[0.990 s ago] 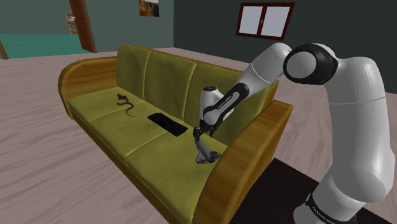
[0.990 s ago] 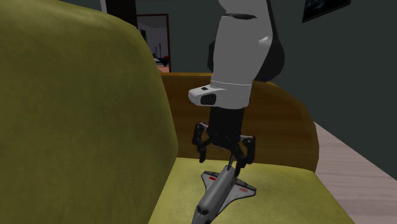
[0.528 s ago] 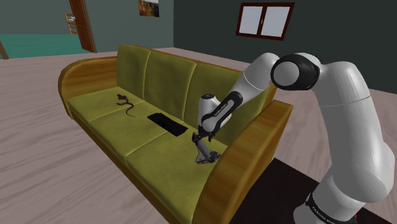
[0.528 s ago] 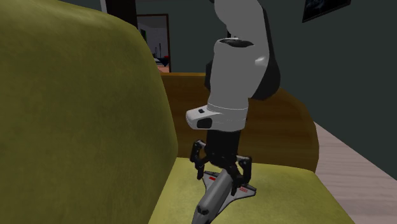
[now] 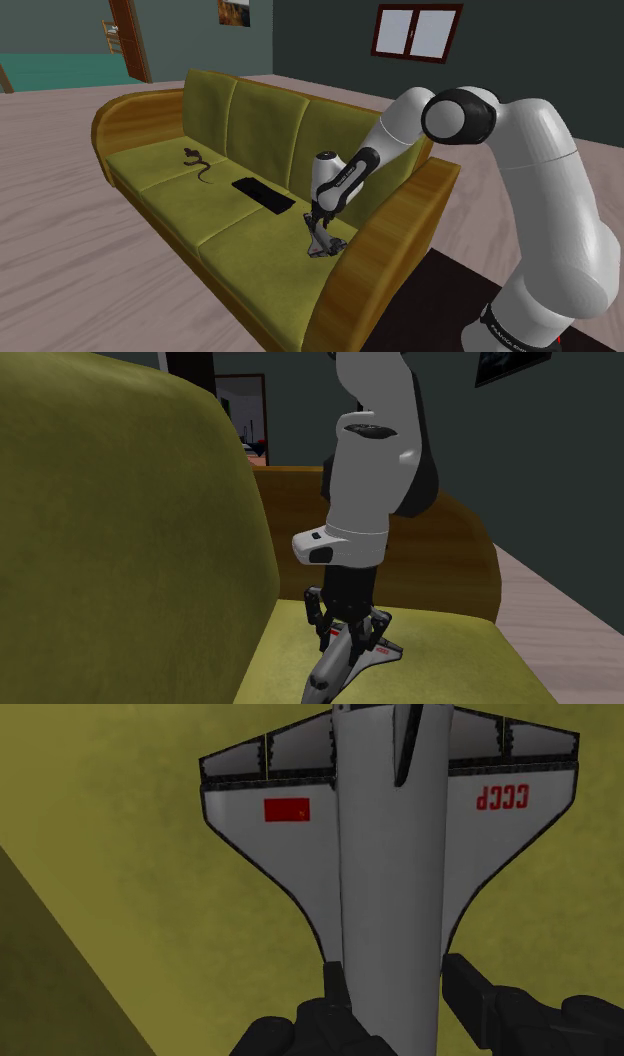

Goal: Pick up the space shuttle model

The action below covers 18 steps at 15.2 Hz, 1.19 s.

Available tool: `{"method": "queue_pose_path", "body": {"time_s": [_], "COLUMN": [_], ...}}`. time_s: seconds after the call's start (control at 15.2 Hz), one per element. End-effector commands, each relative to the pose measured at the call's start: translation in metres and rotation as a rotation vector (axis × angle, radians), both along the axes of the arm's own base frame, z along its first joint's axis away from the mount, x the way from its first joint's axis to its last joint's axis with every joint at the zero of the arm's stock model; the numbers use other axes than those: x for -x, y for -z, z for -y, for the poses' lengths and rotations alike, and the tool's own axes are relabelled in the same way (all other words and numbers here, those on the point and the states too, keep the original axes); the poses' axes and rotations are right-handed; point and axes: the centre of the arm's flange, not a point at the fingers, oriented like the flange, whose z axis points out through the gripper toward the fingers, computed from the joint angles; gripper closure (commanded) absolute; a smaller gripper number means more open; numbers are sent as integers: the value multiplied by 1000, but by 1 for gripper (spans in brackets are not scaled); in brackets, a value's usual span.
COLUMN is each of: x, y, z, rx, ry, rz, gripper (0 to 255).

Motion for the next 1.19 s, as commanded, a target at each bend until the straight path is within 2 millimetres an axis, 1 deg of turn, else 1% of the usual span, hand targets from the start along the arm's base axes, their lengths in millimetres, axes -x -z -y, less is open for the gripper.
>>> {"method": "queue_pose_path", "body": {"time_s": [0.0,0.26,1.12], "x": [0,0,0], "y": [1,0,-69], "z": [0,0,0], "rx": [0,0,0], "ry": [0,0,0], "rz": [-1,-1,-1], "gripper": [255,255,255]}}
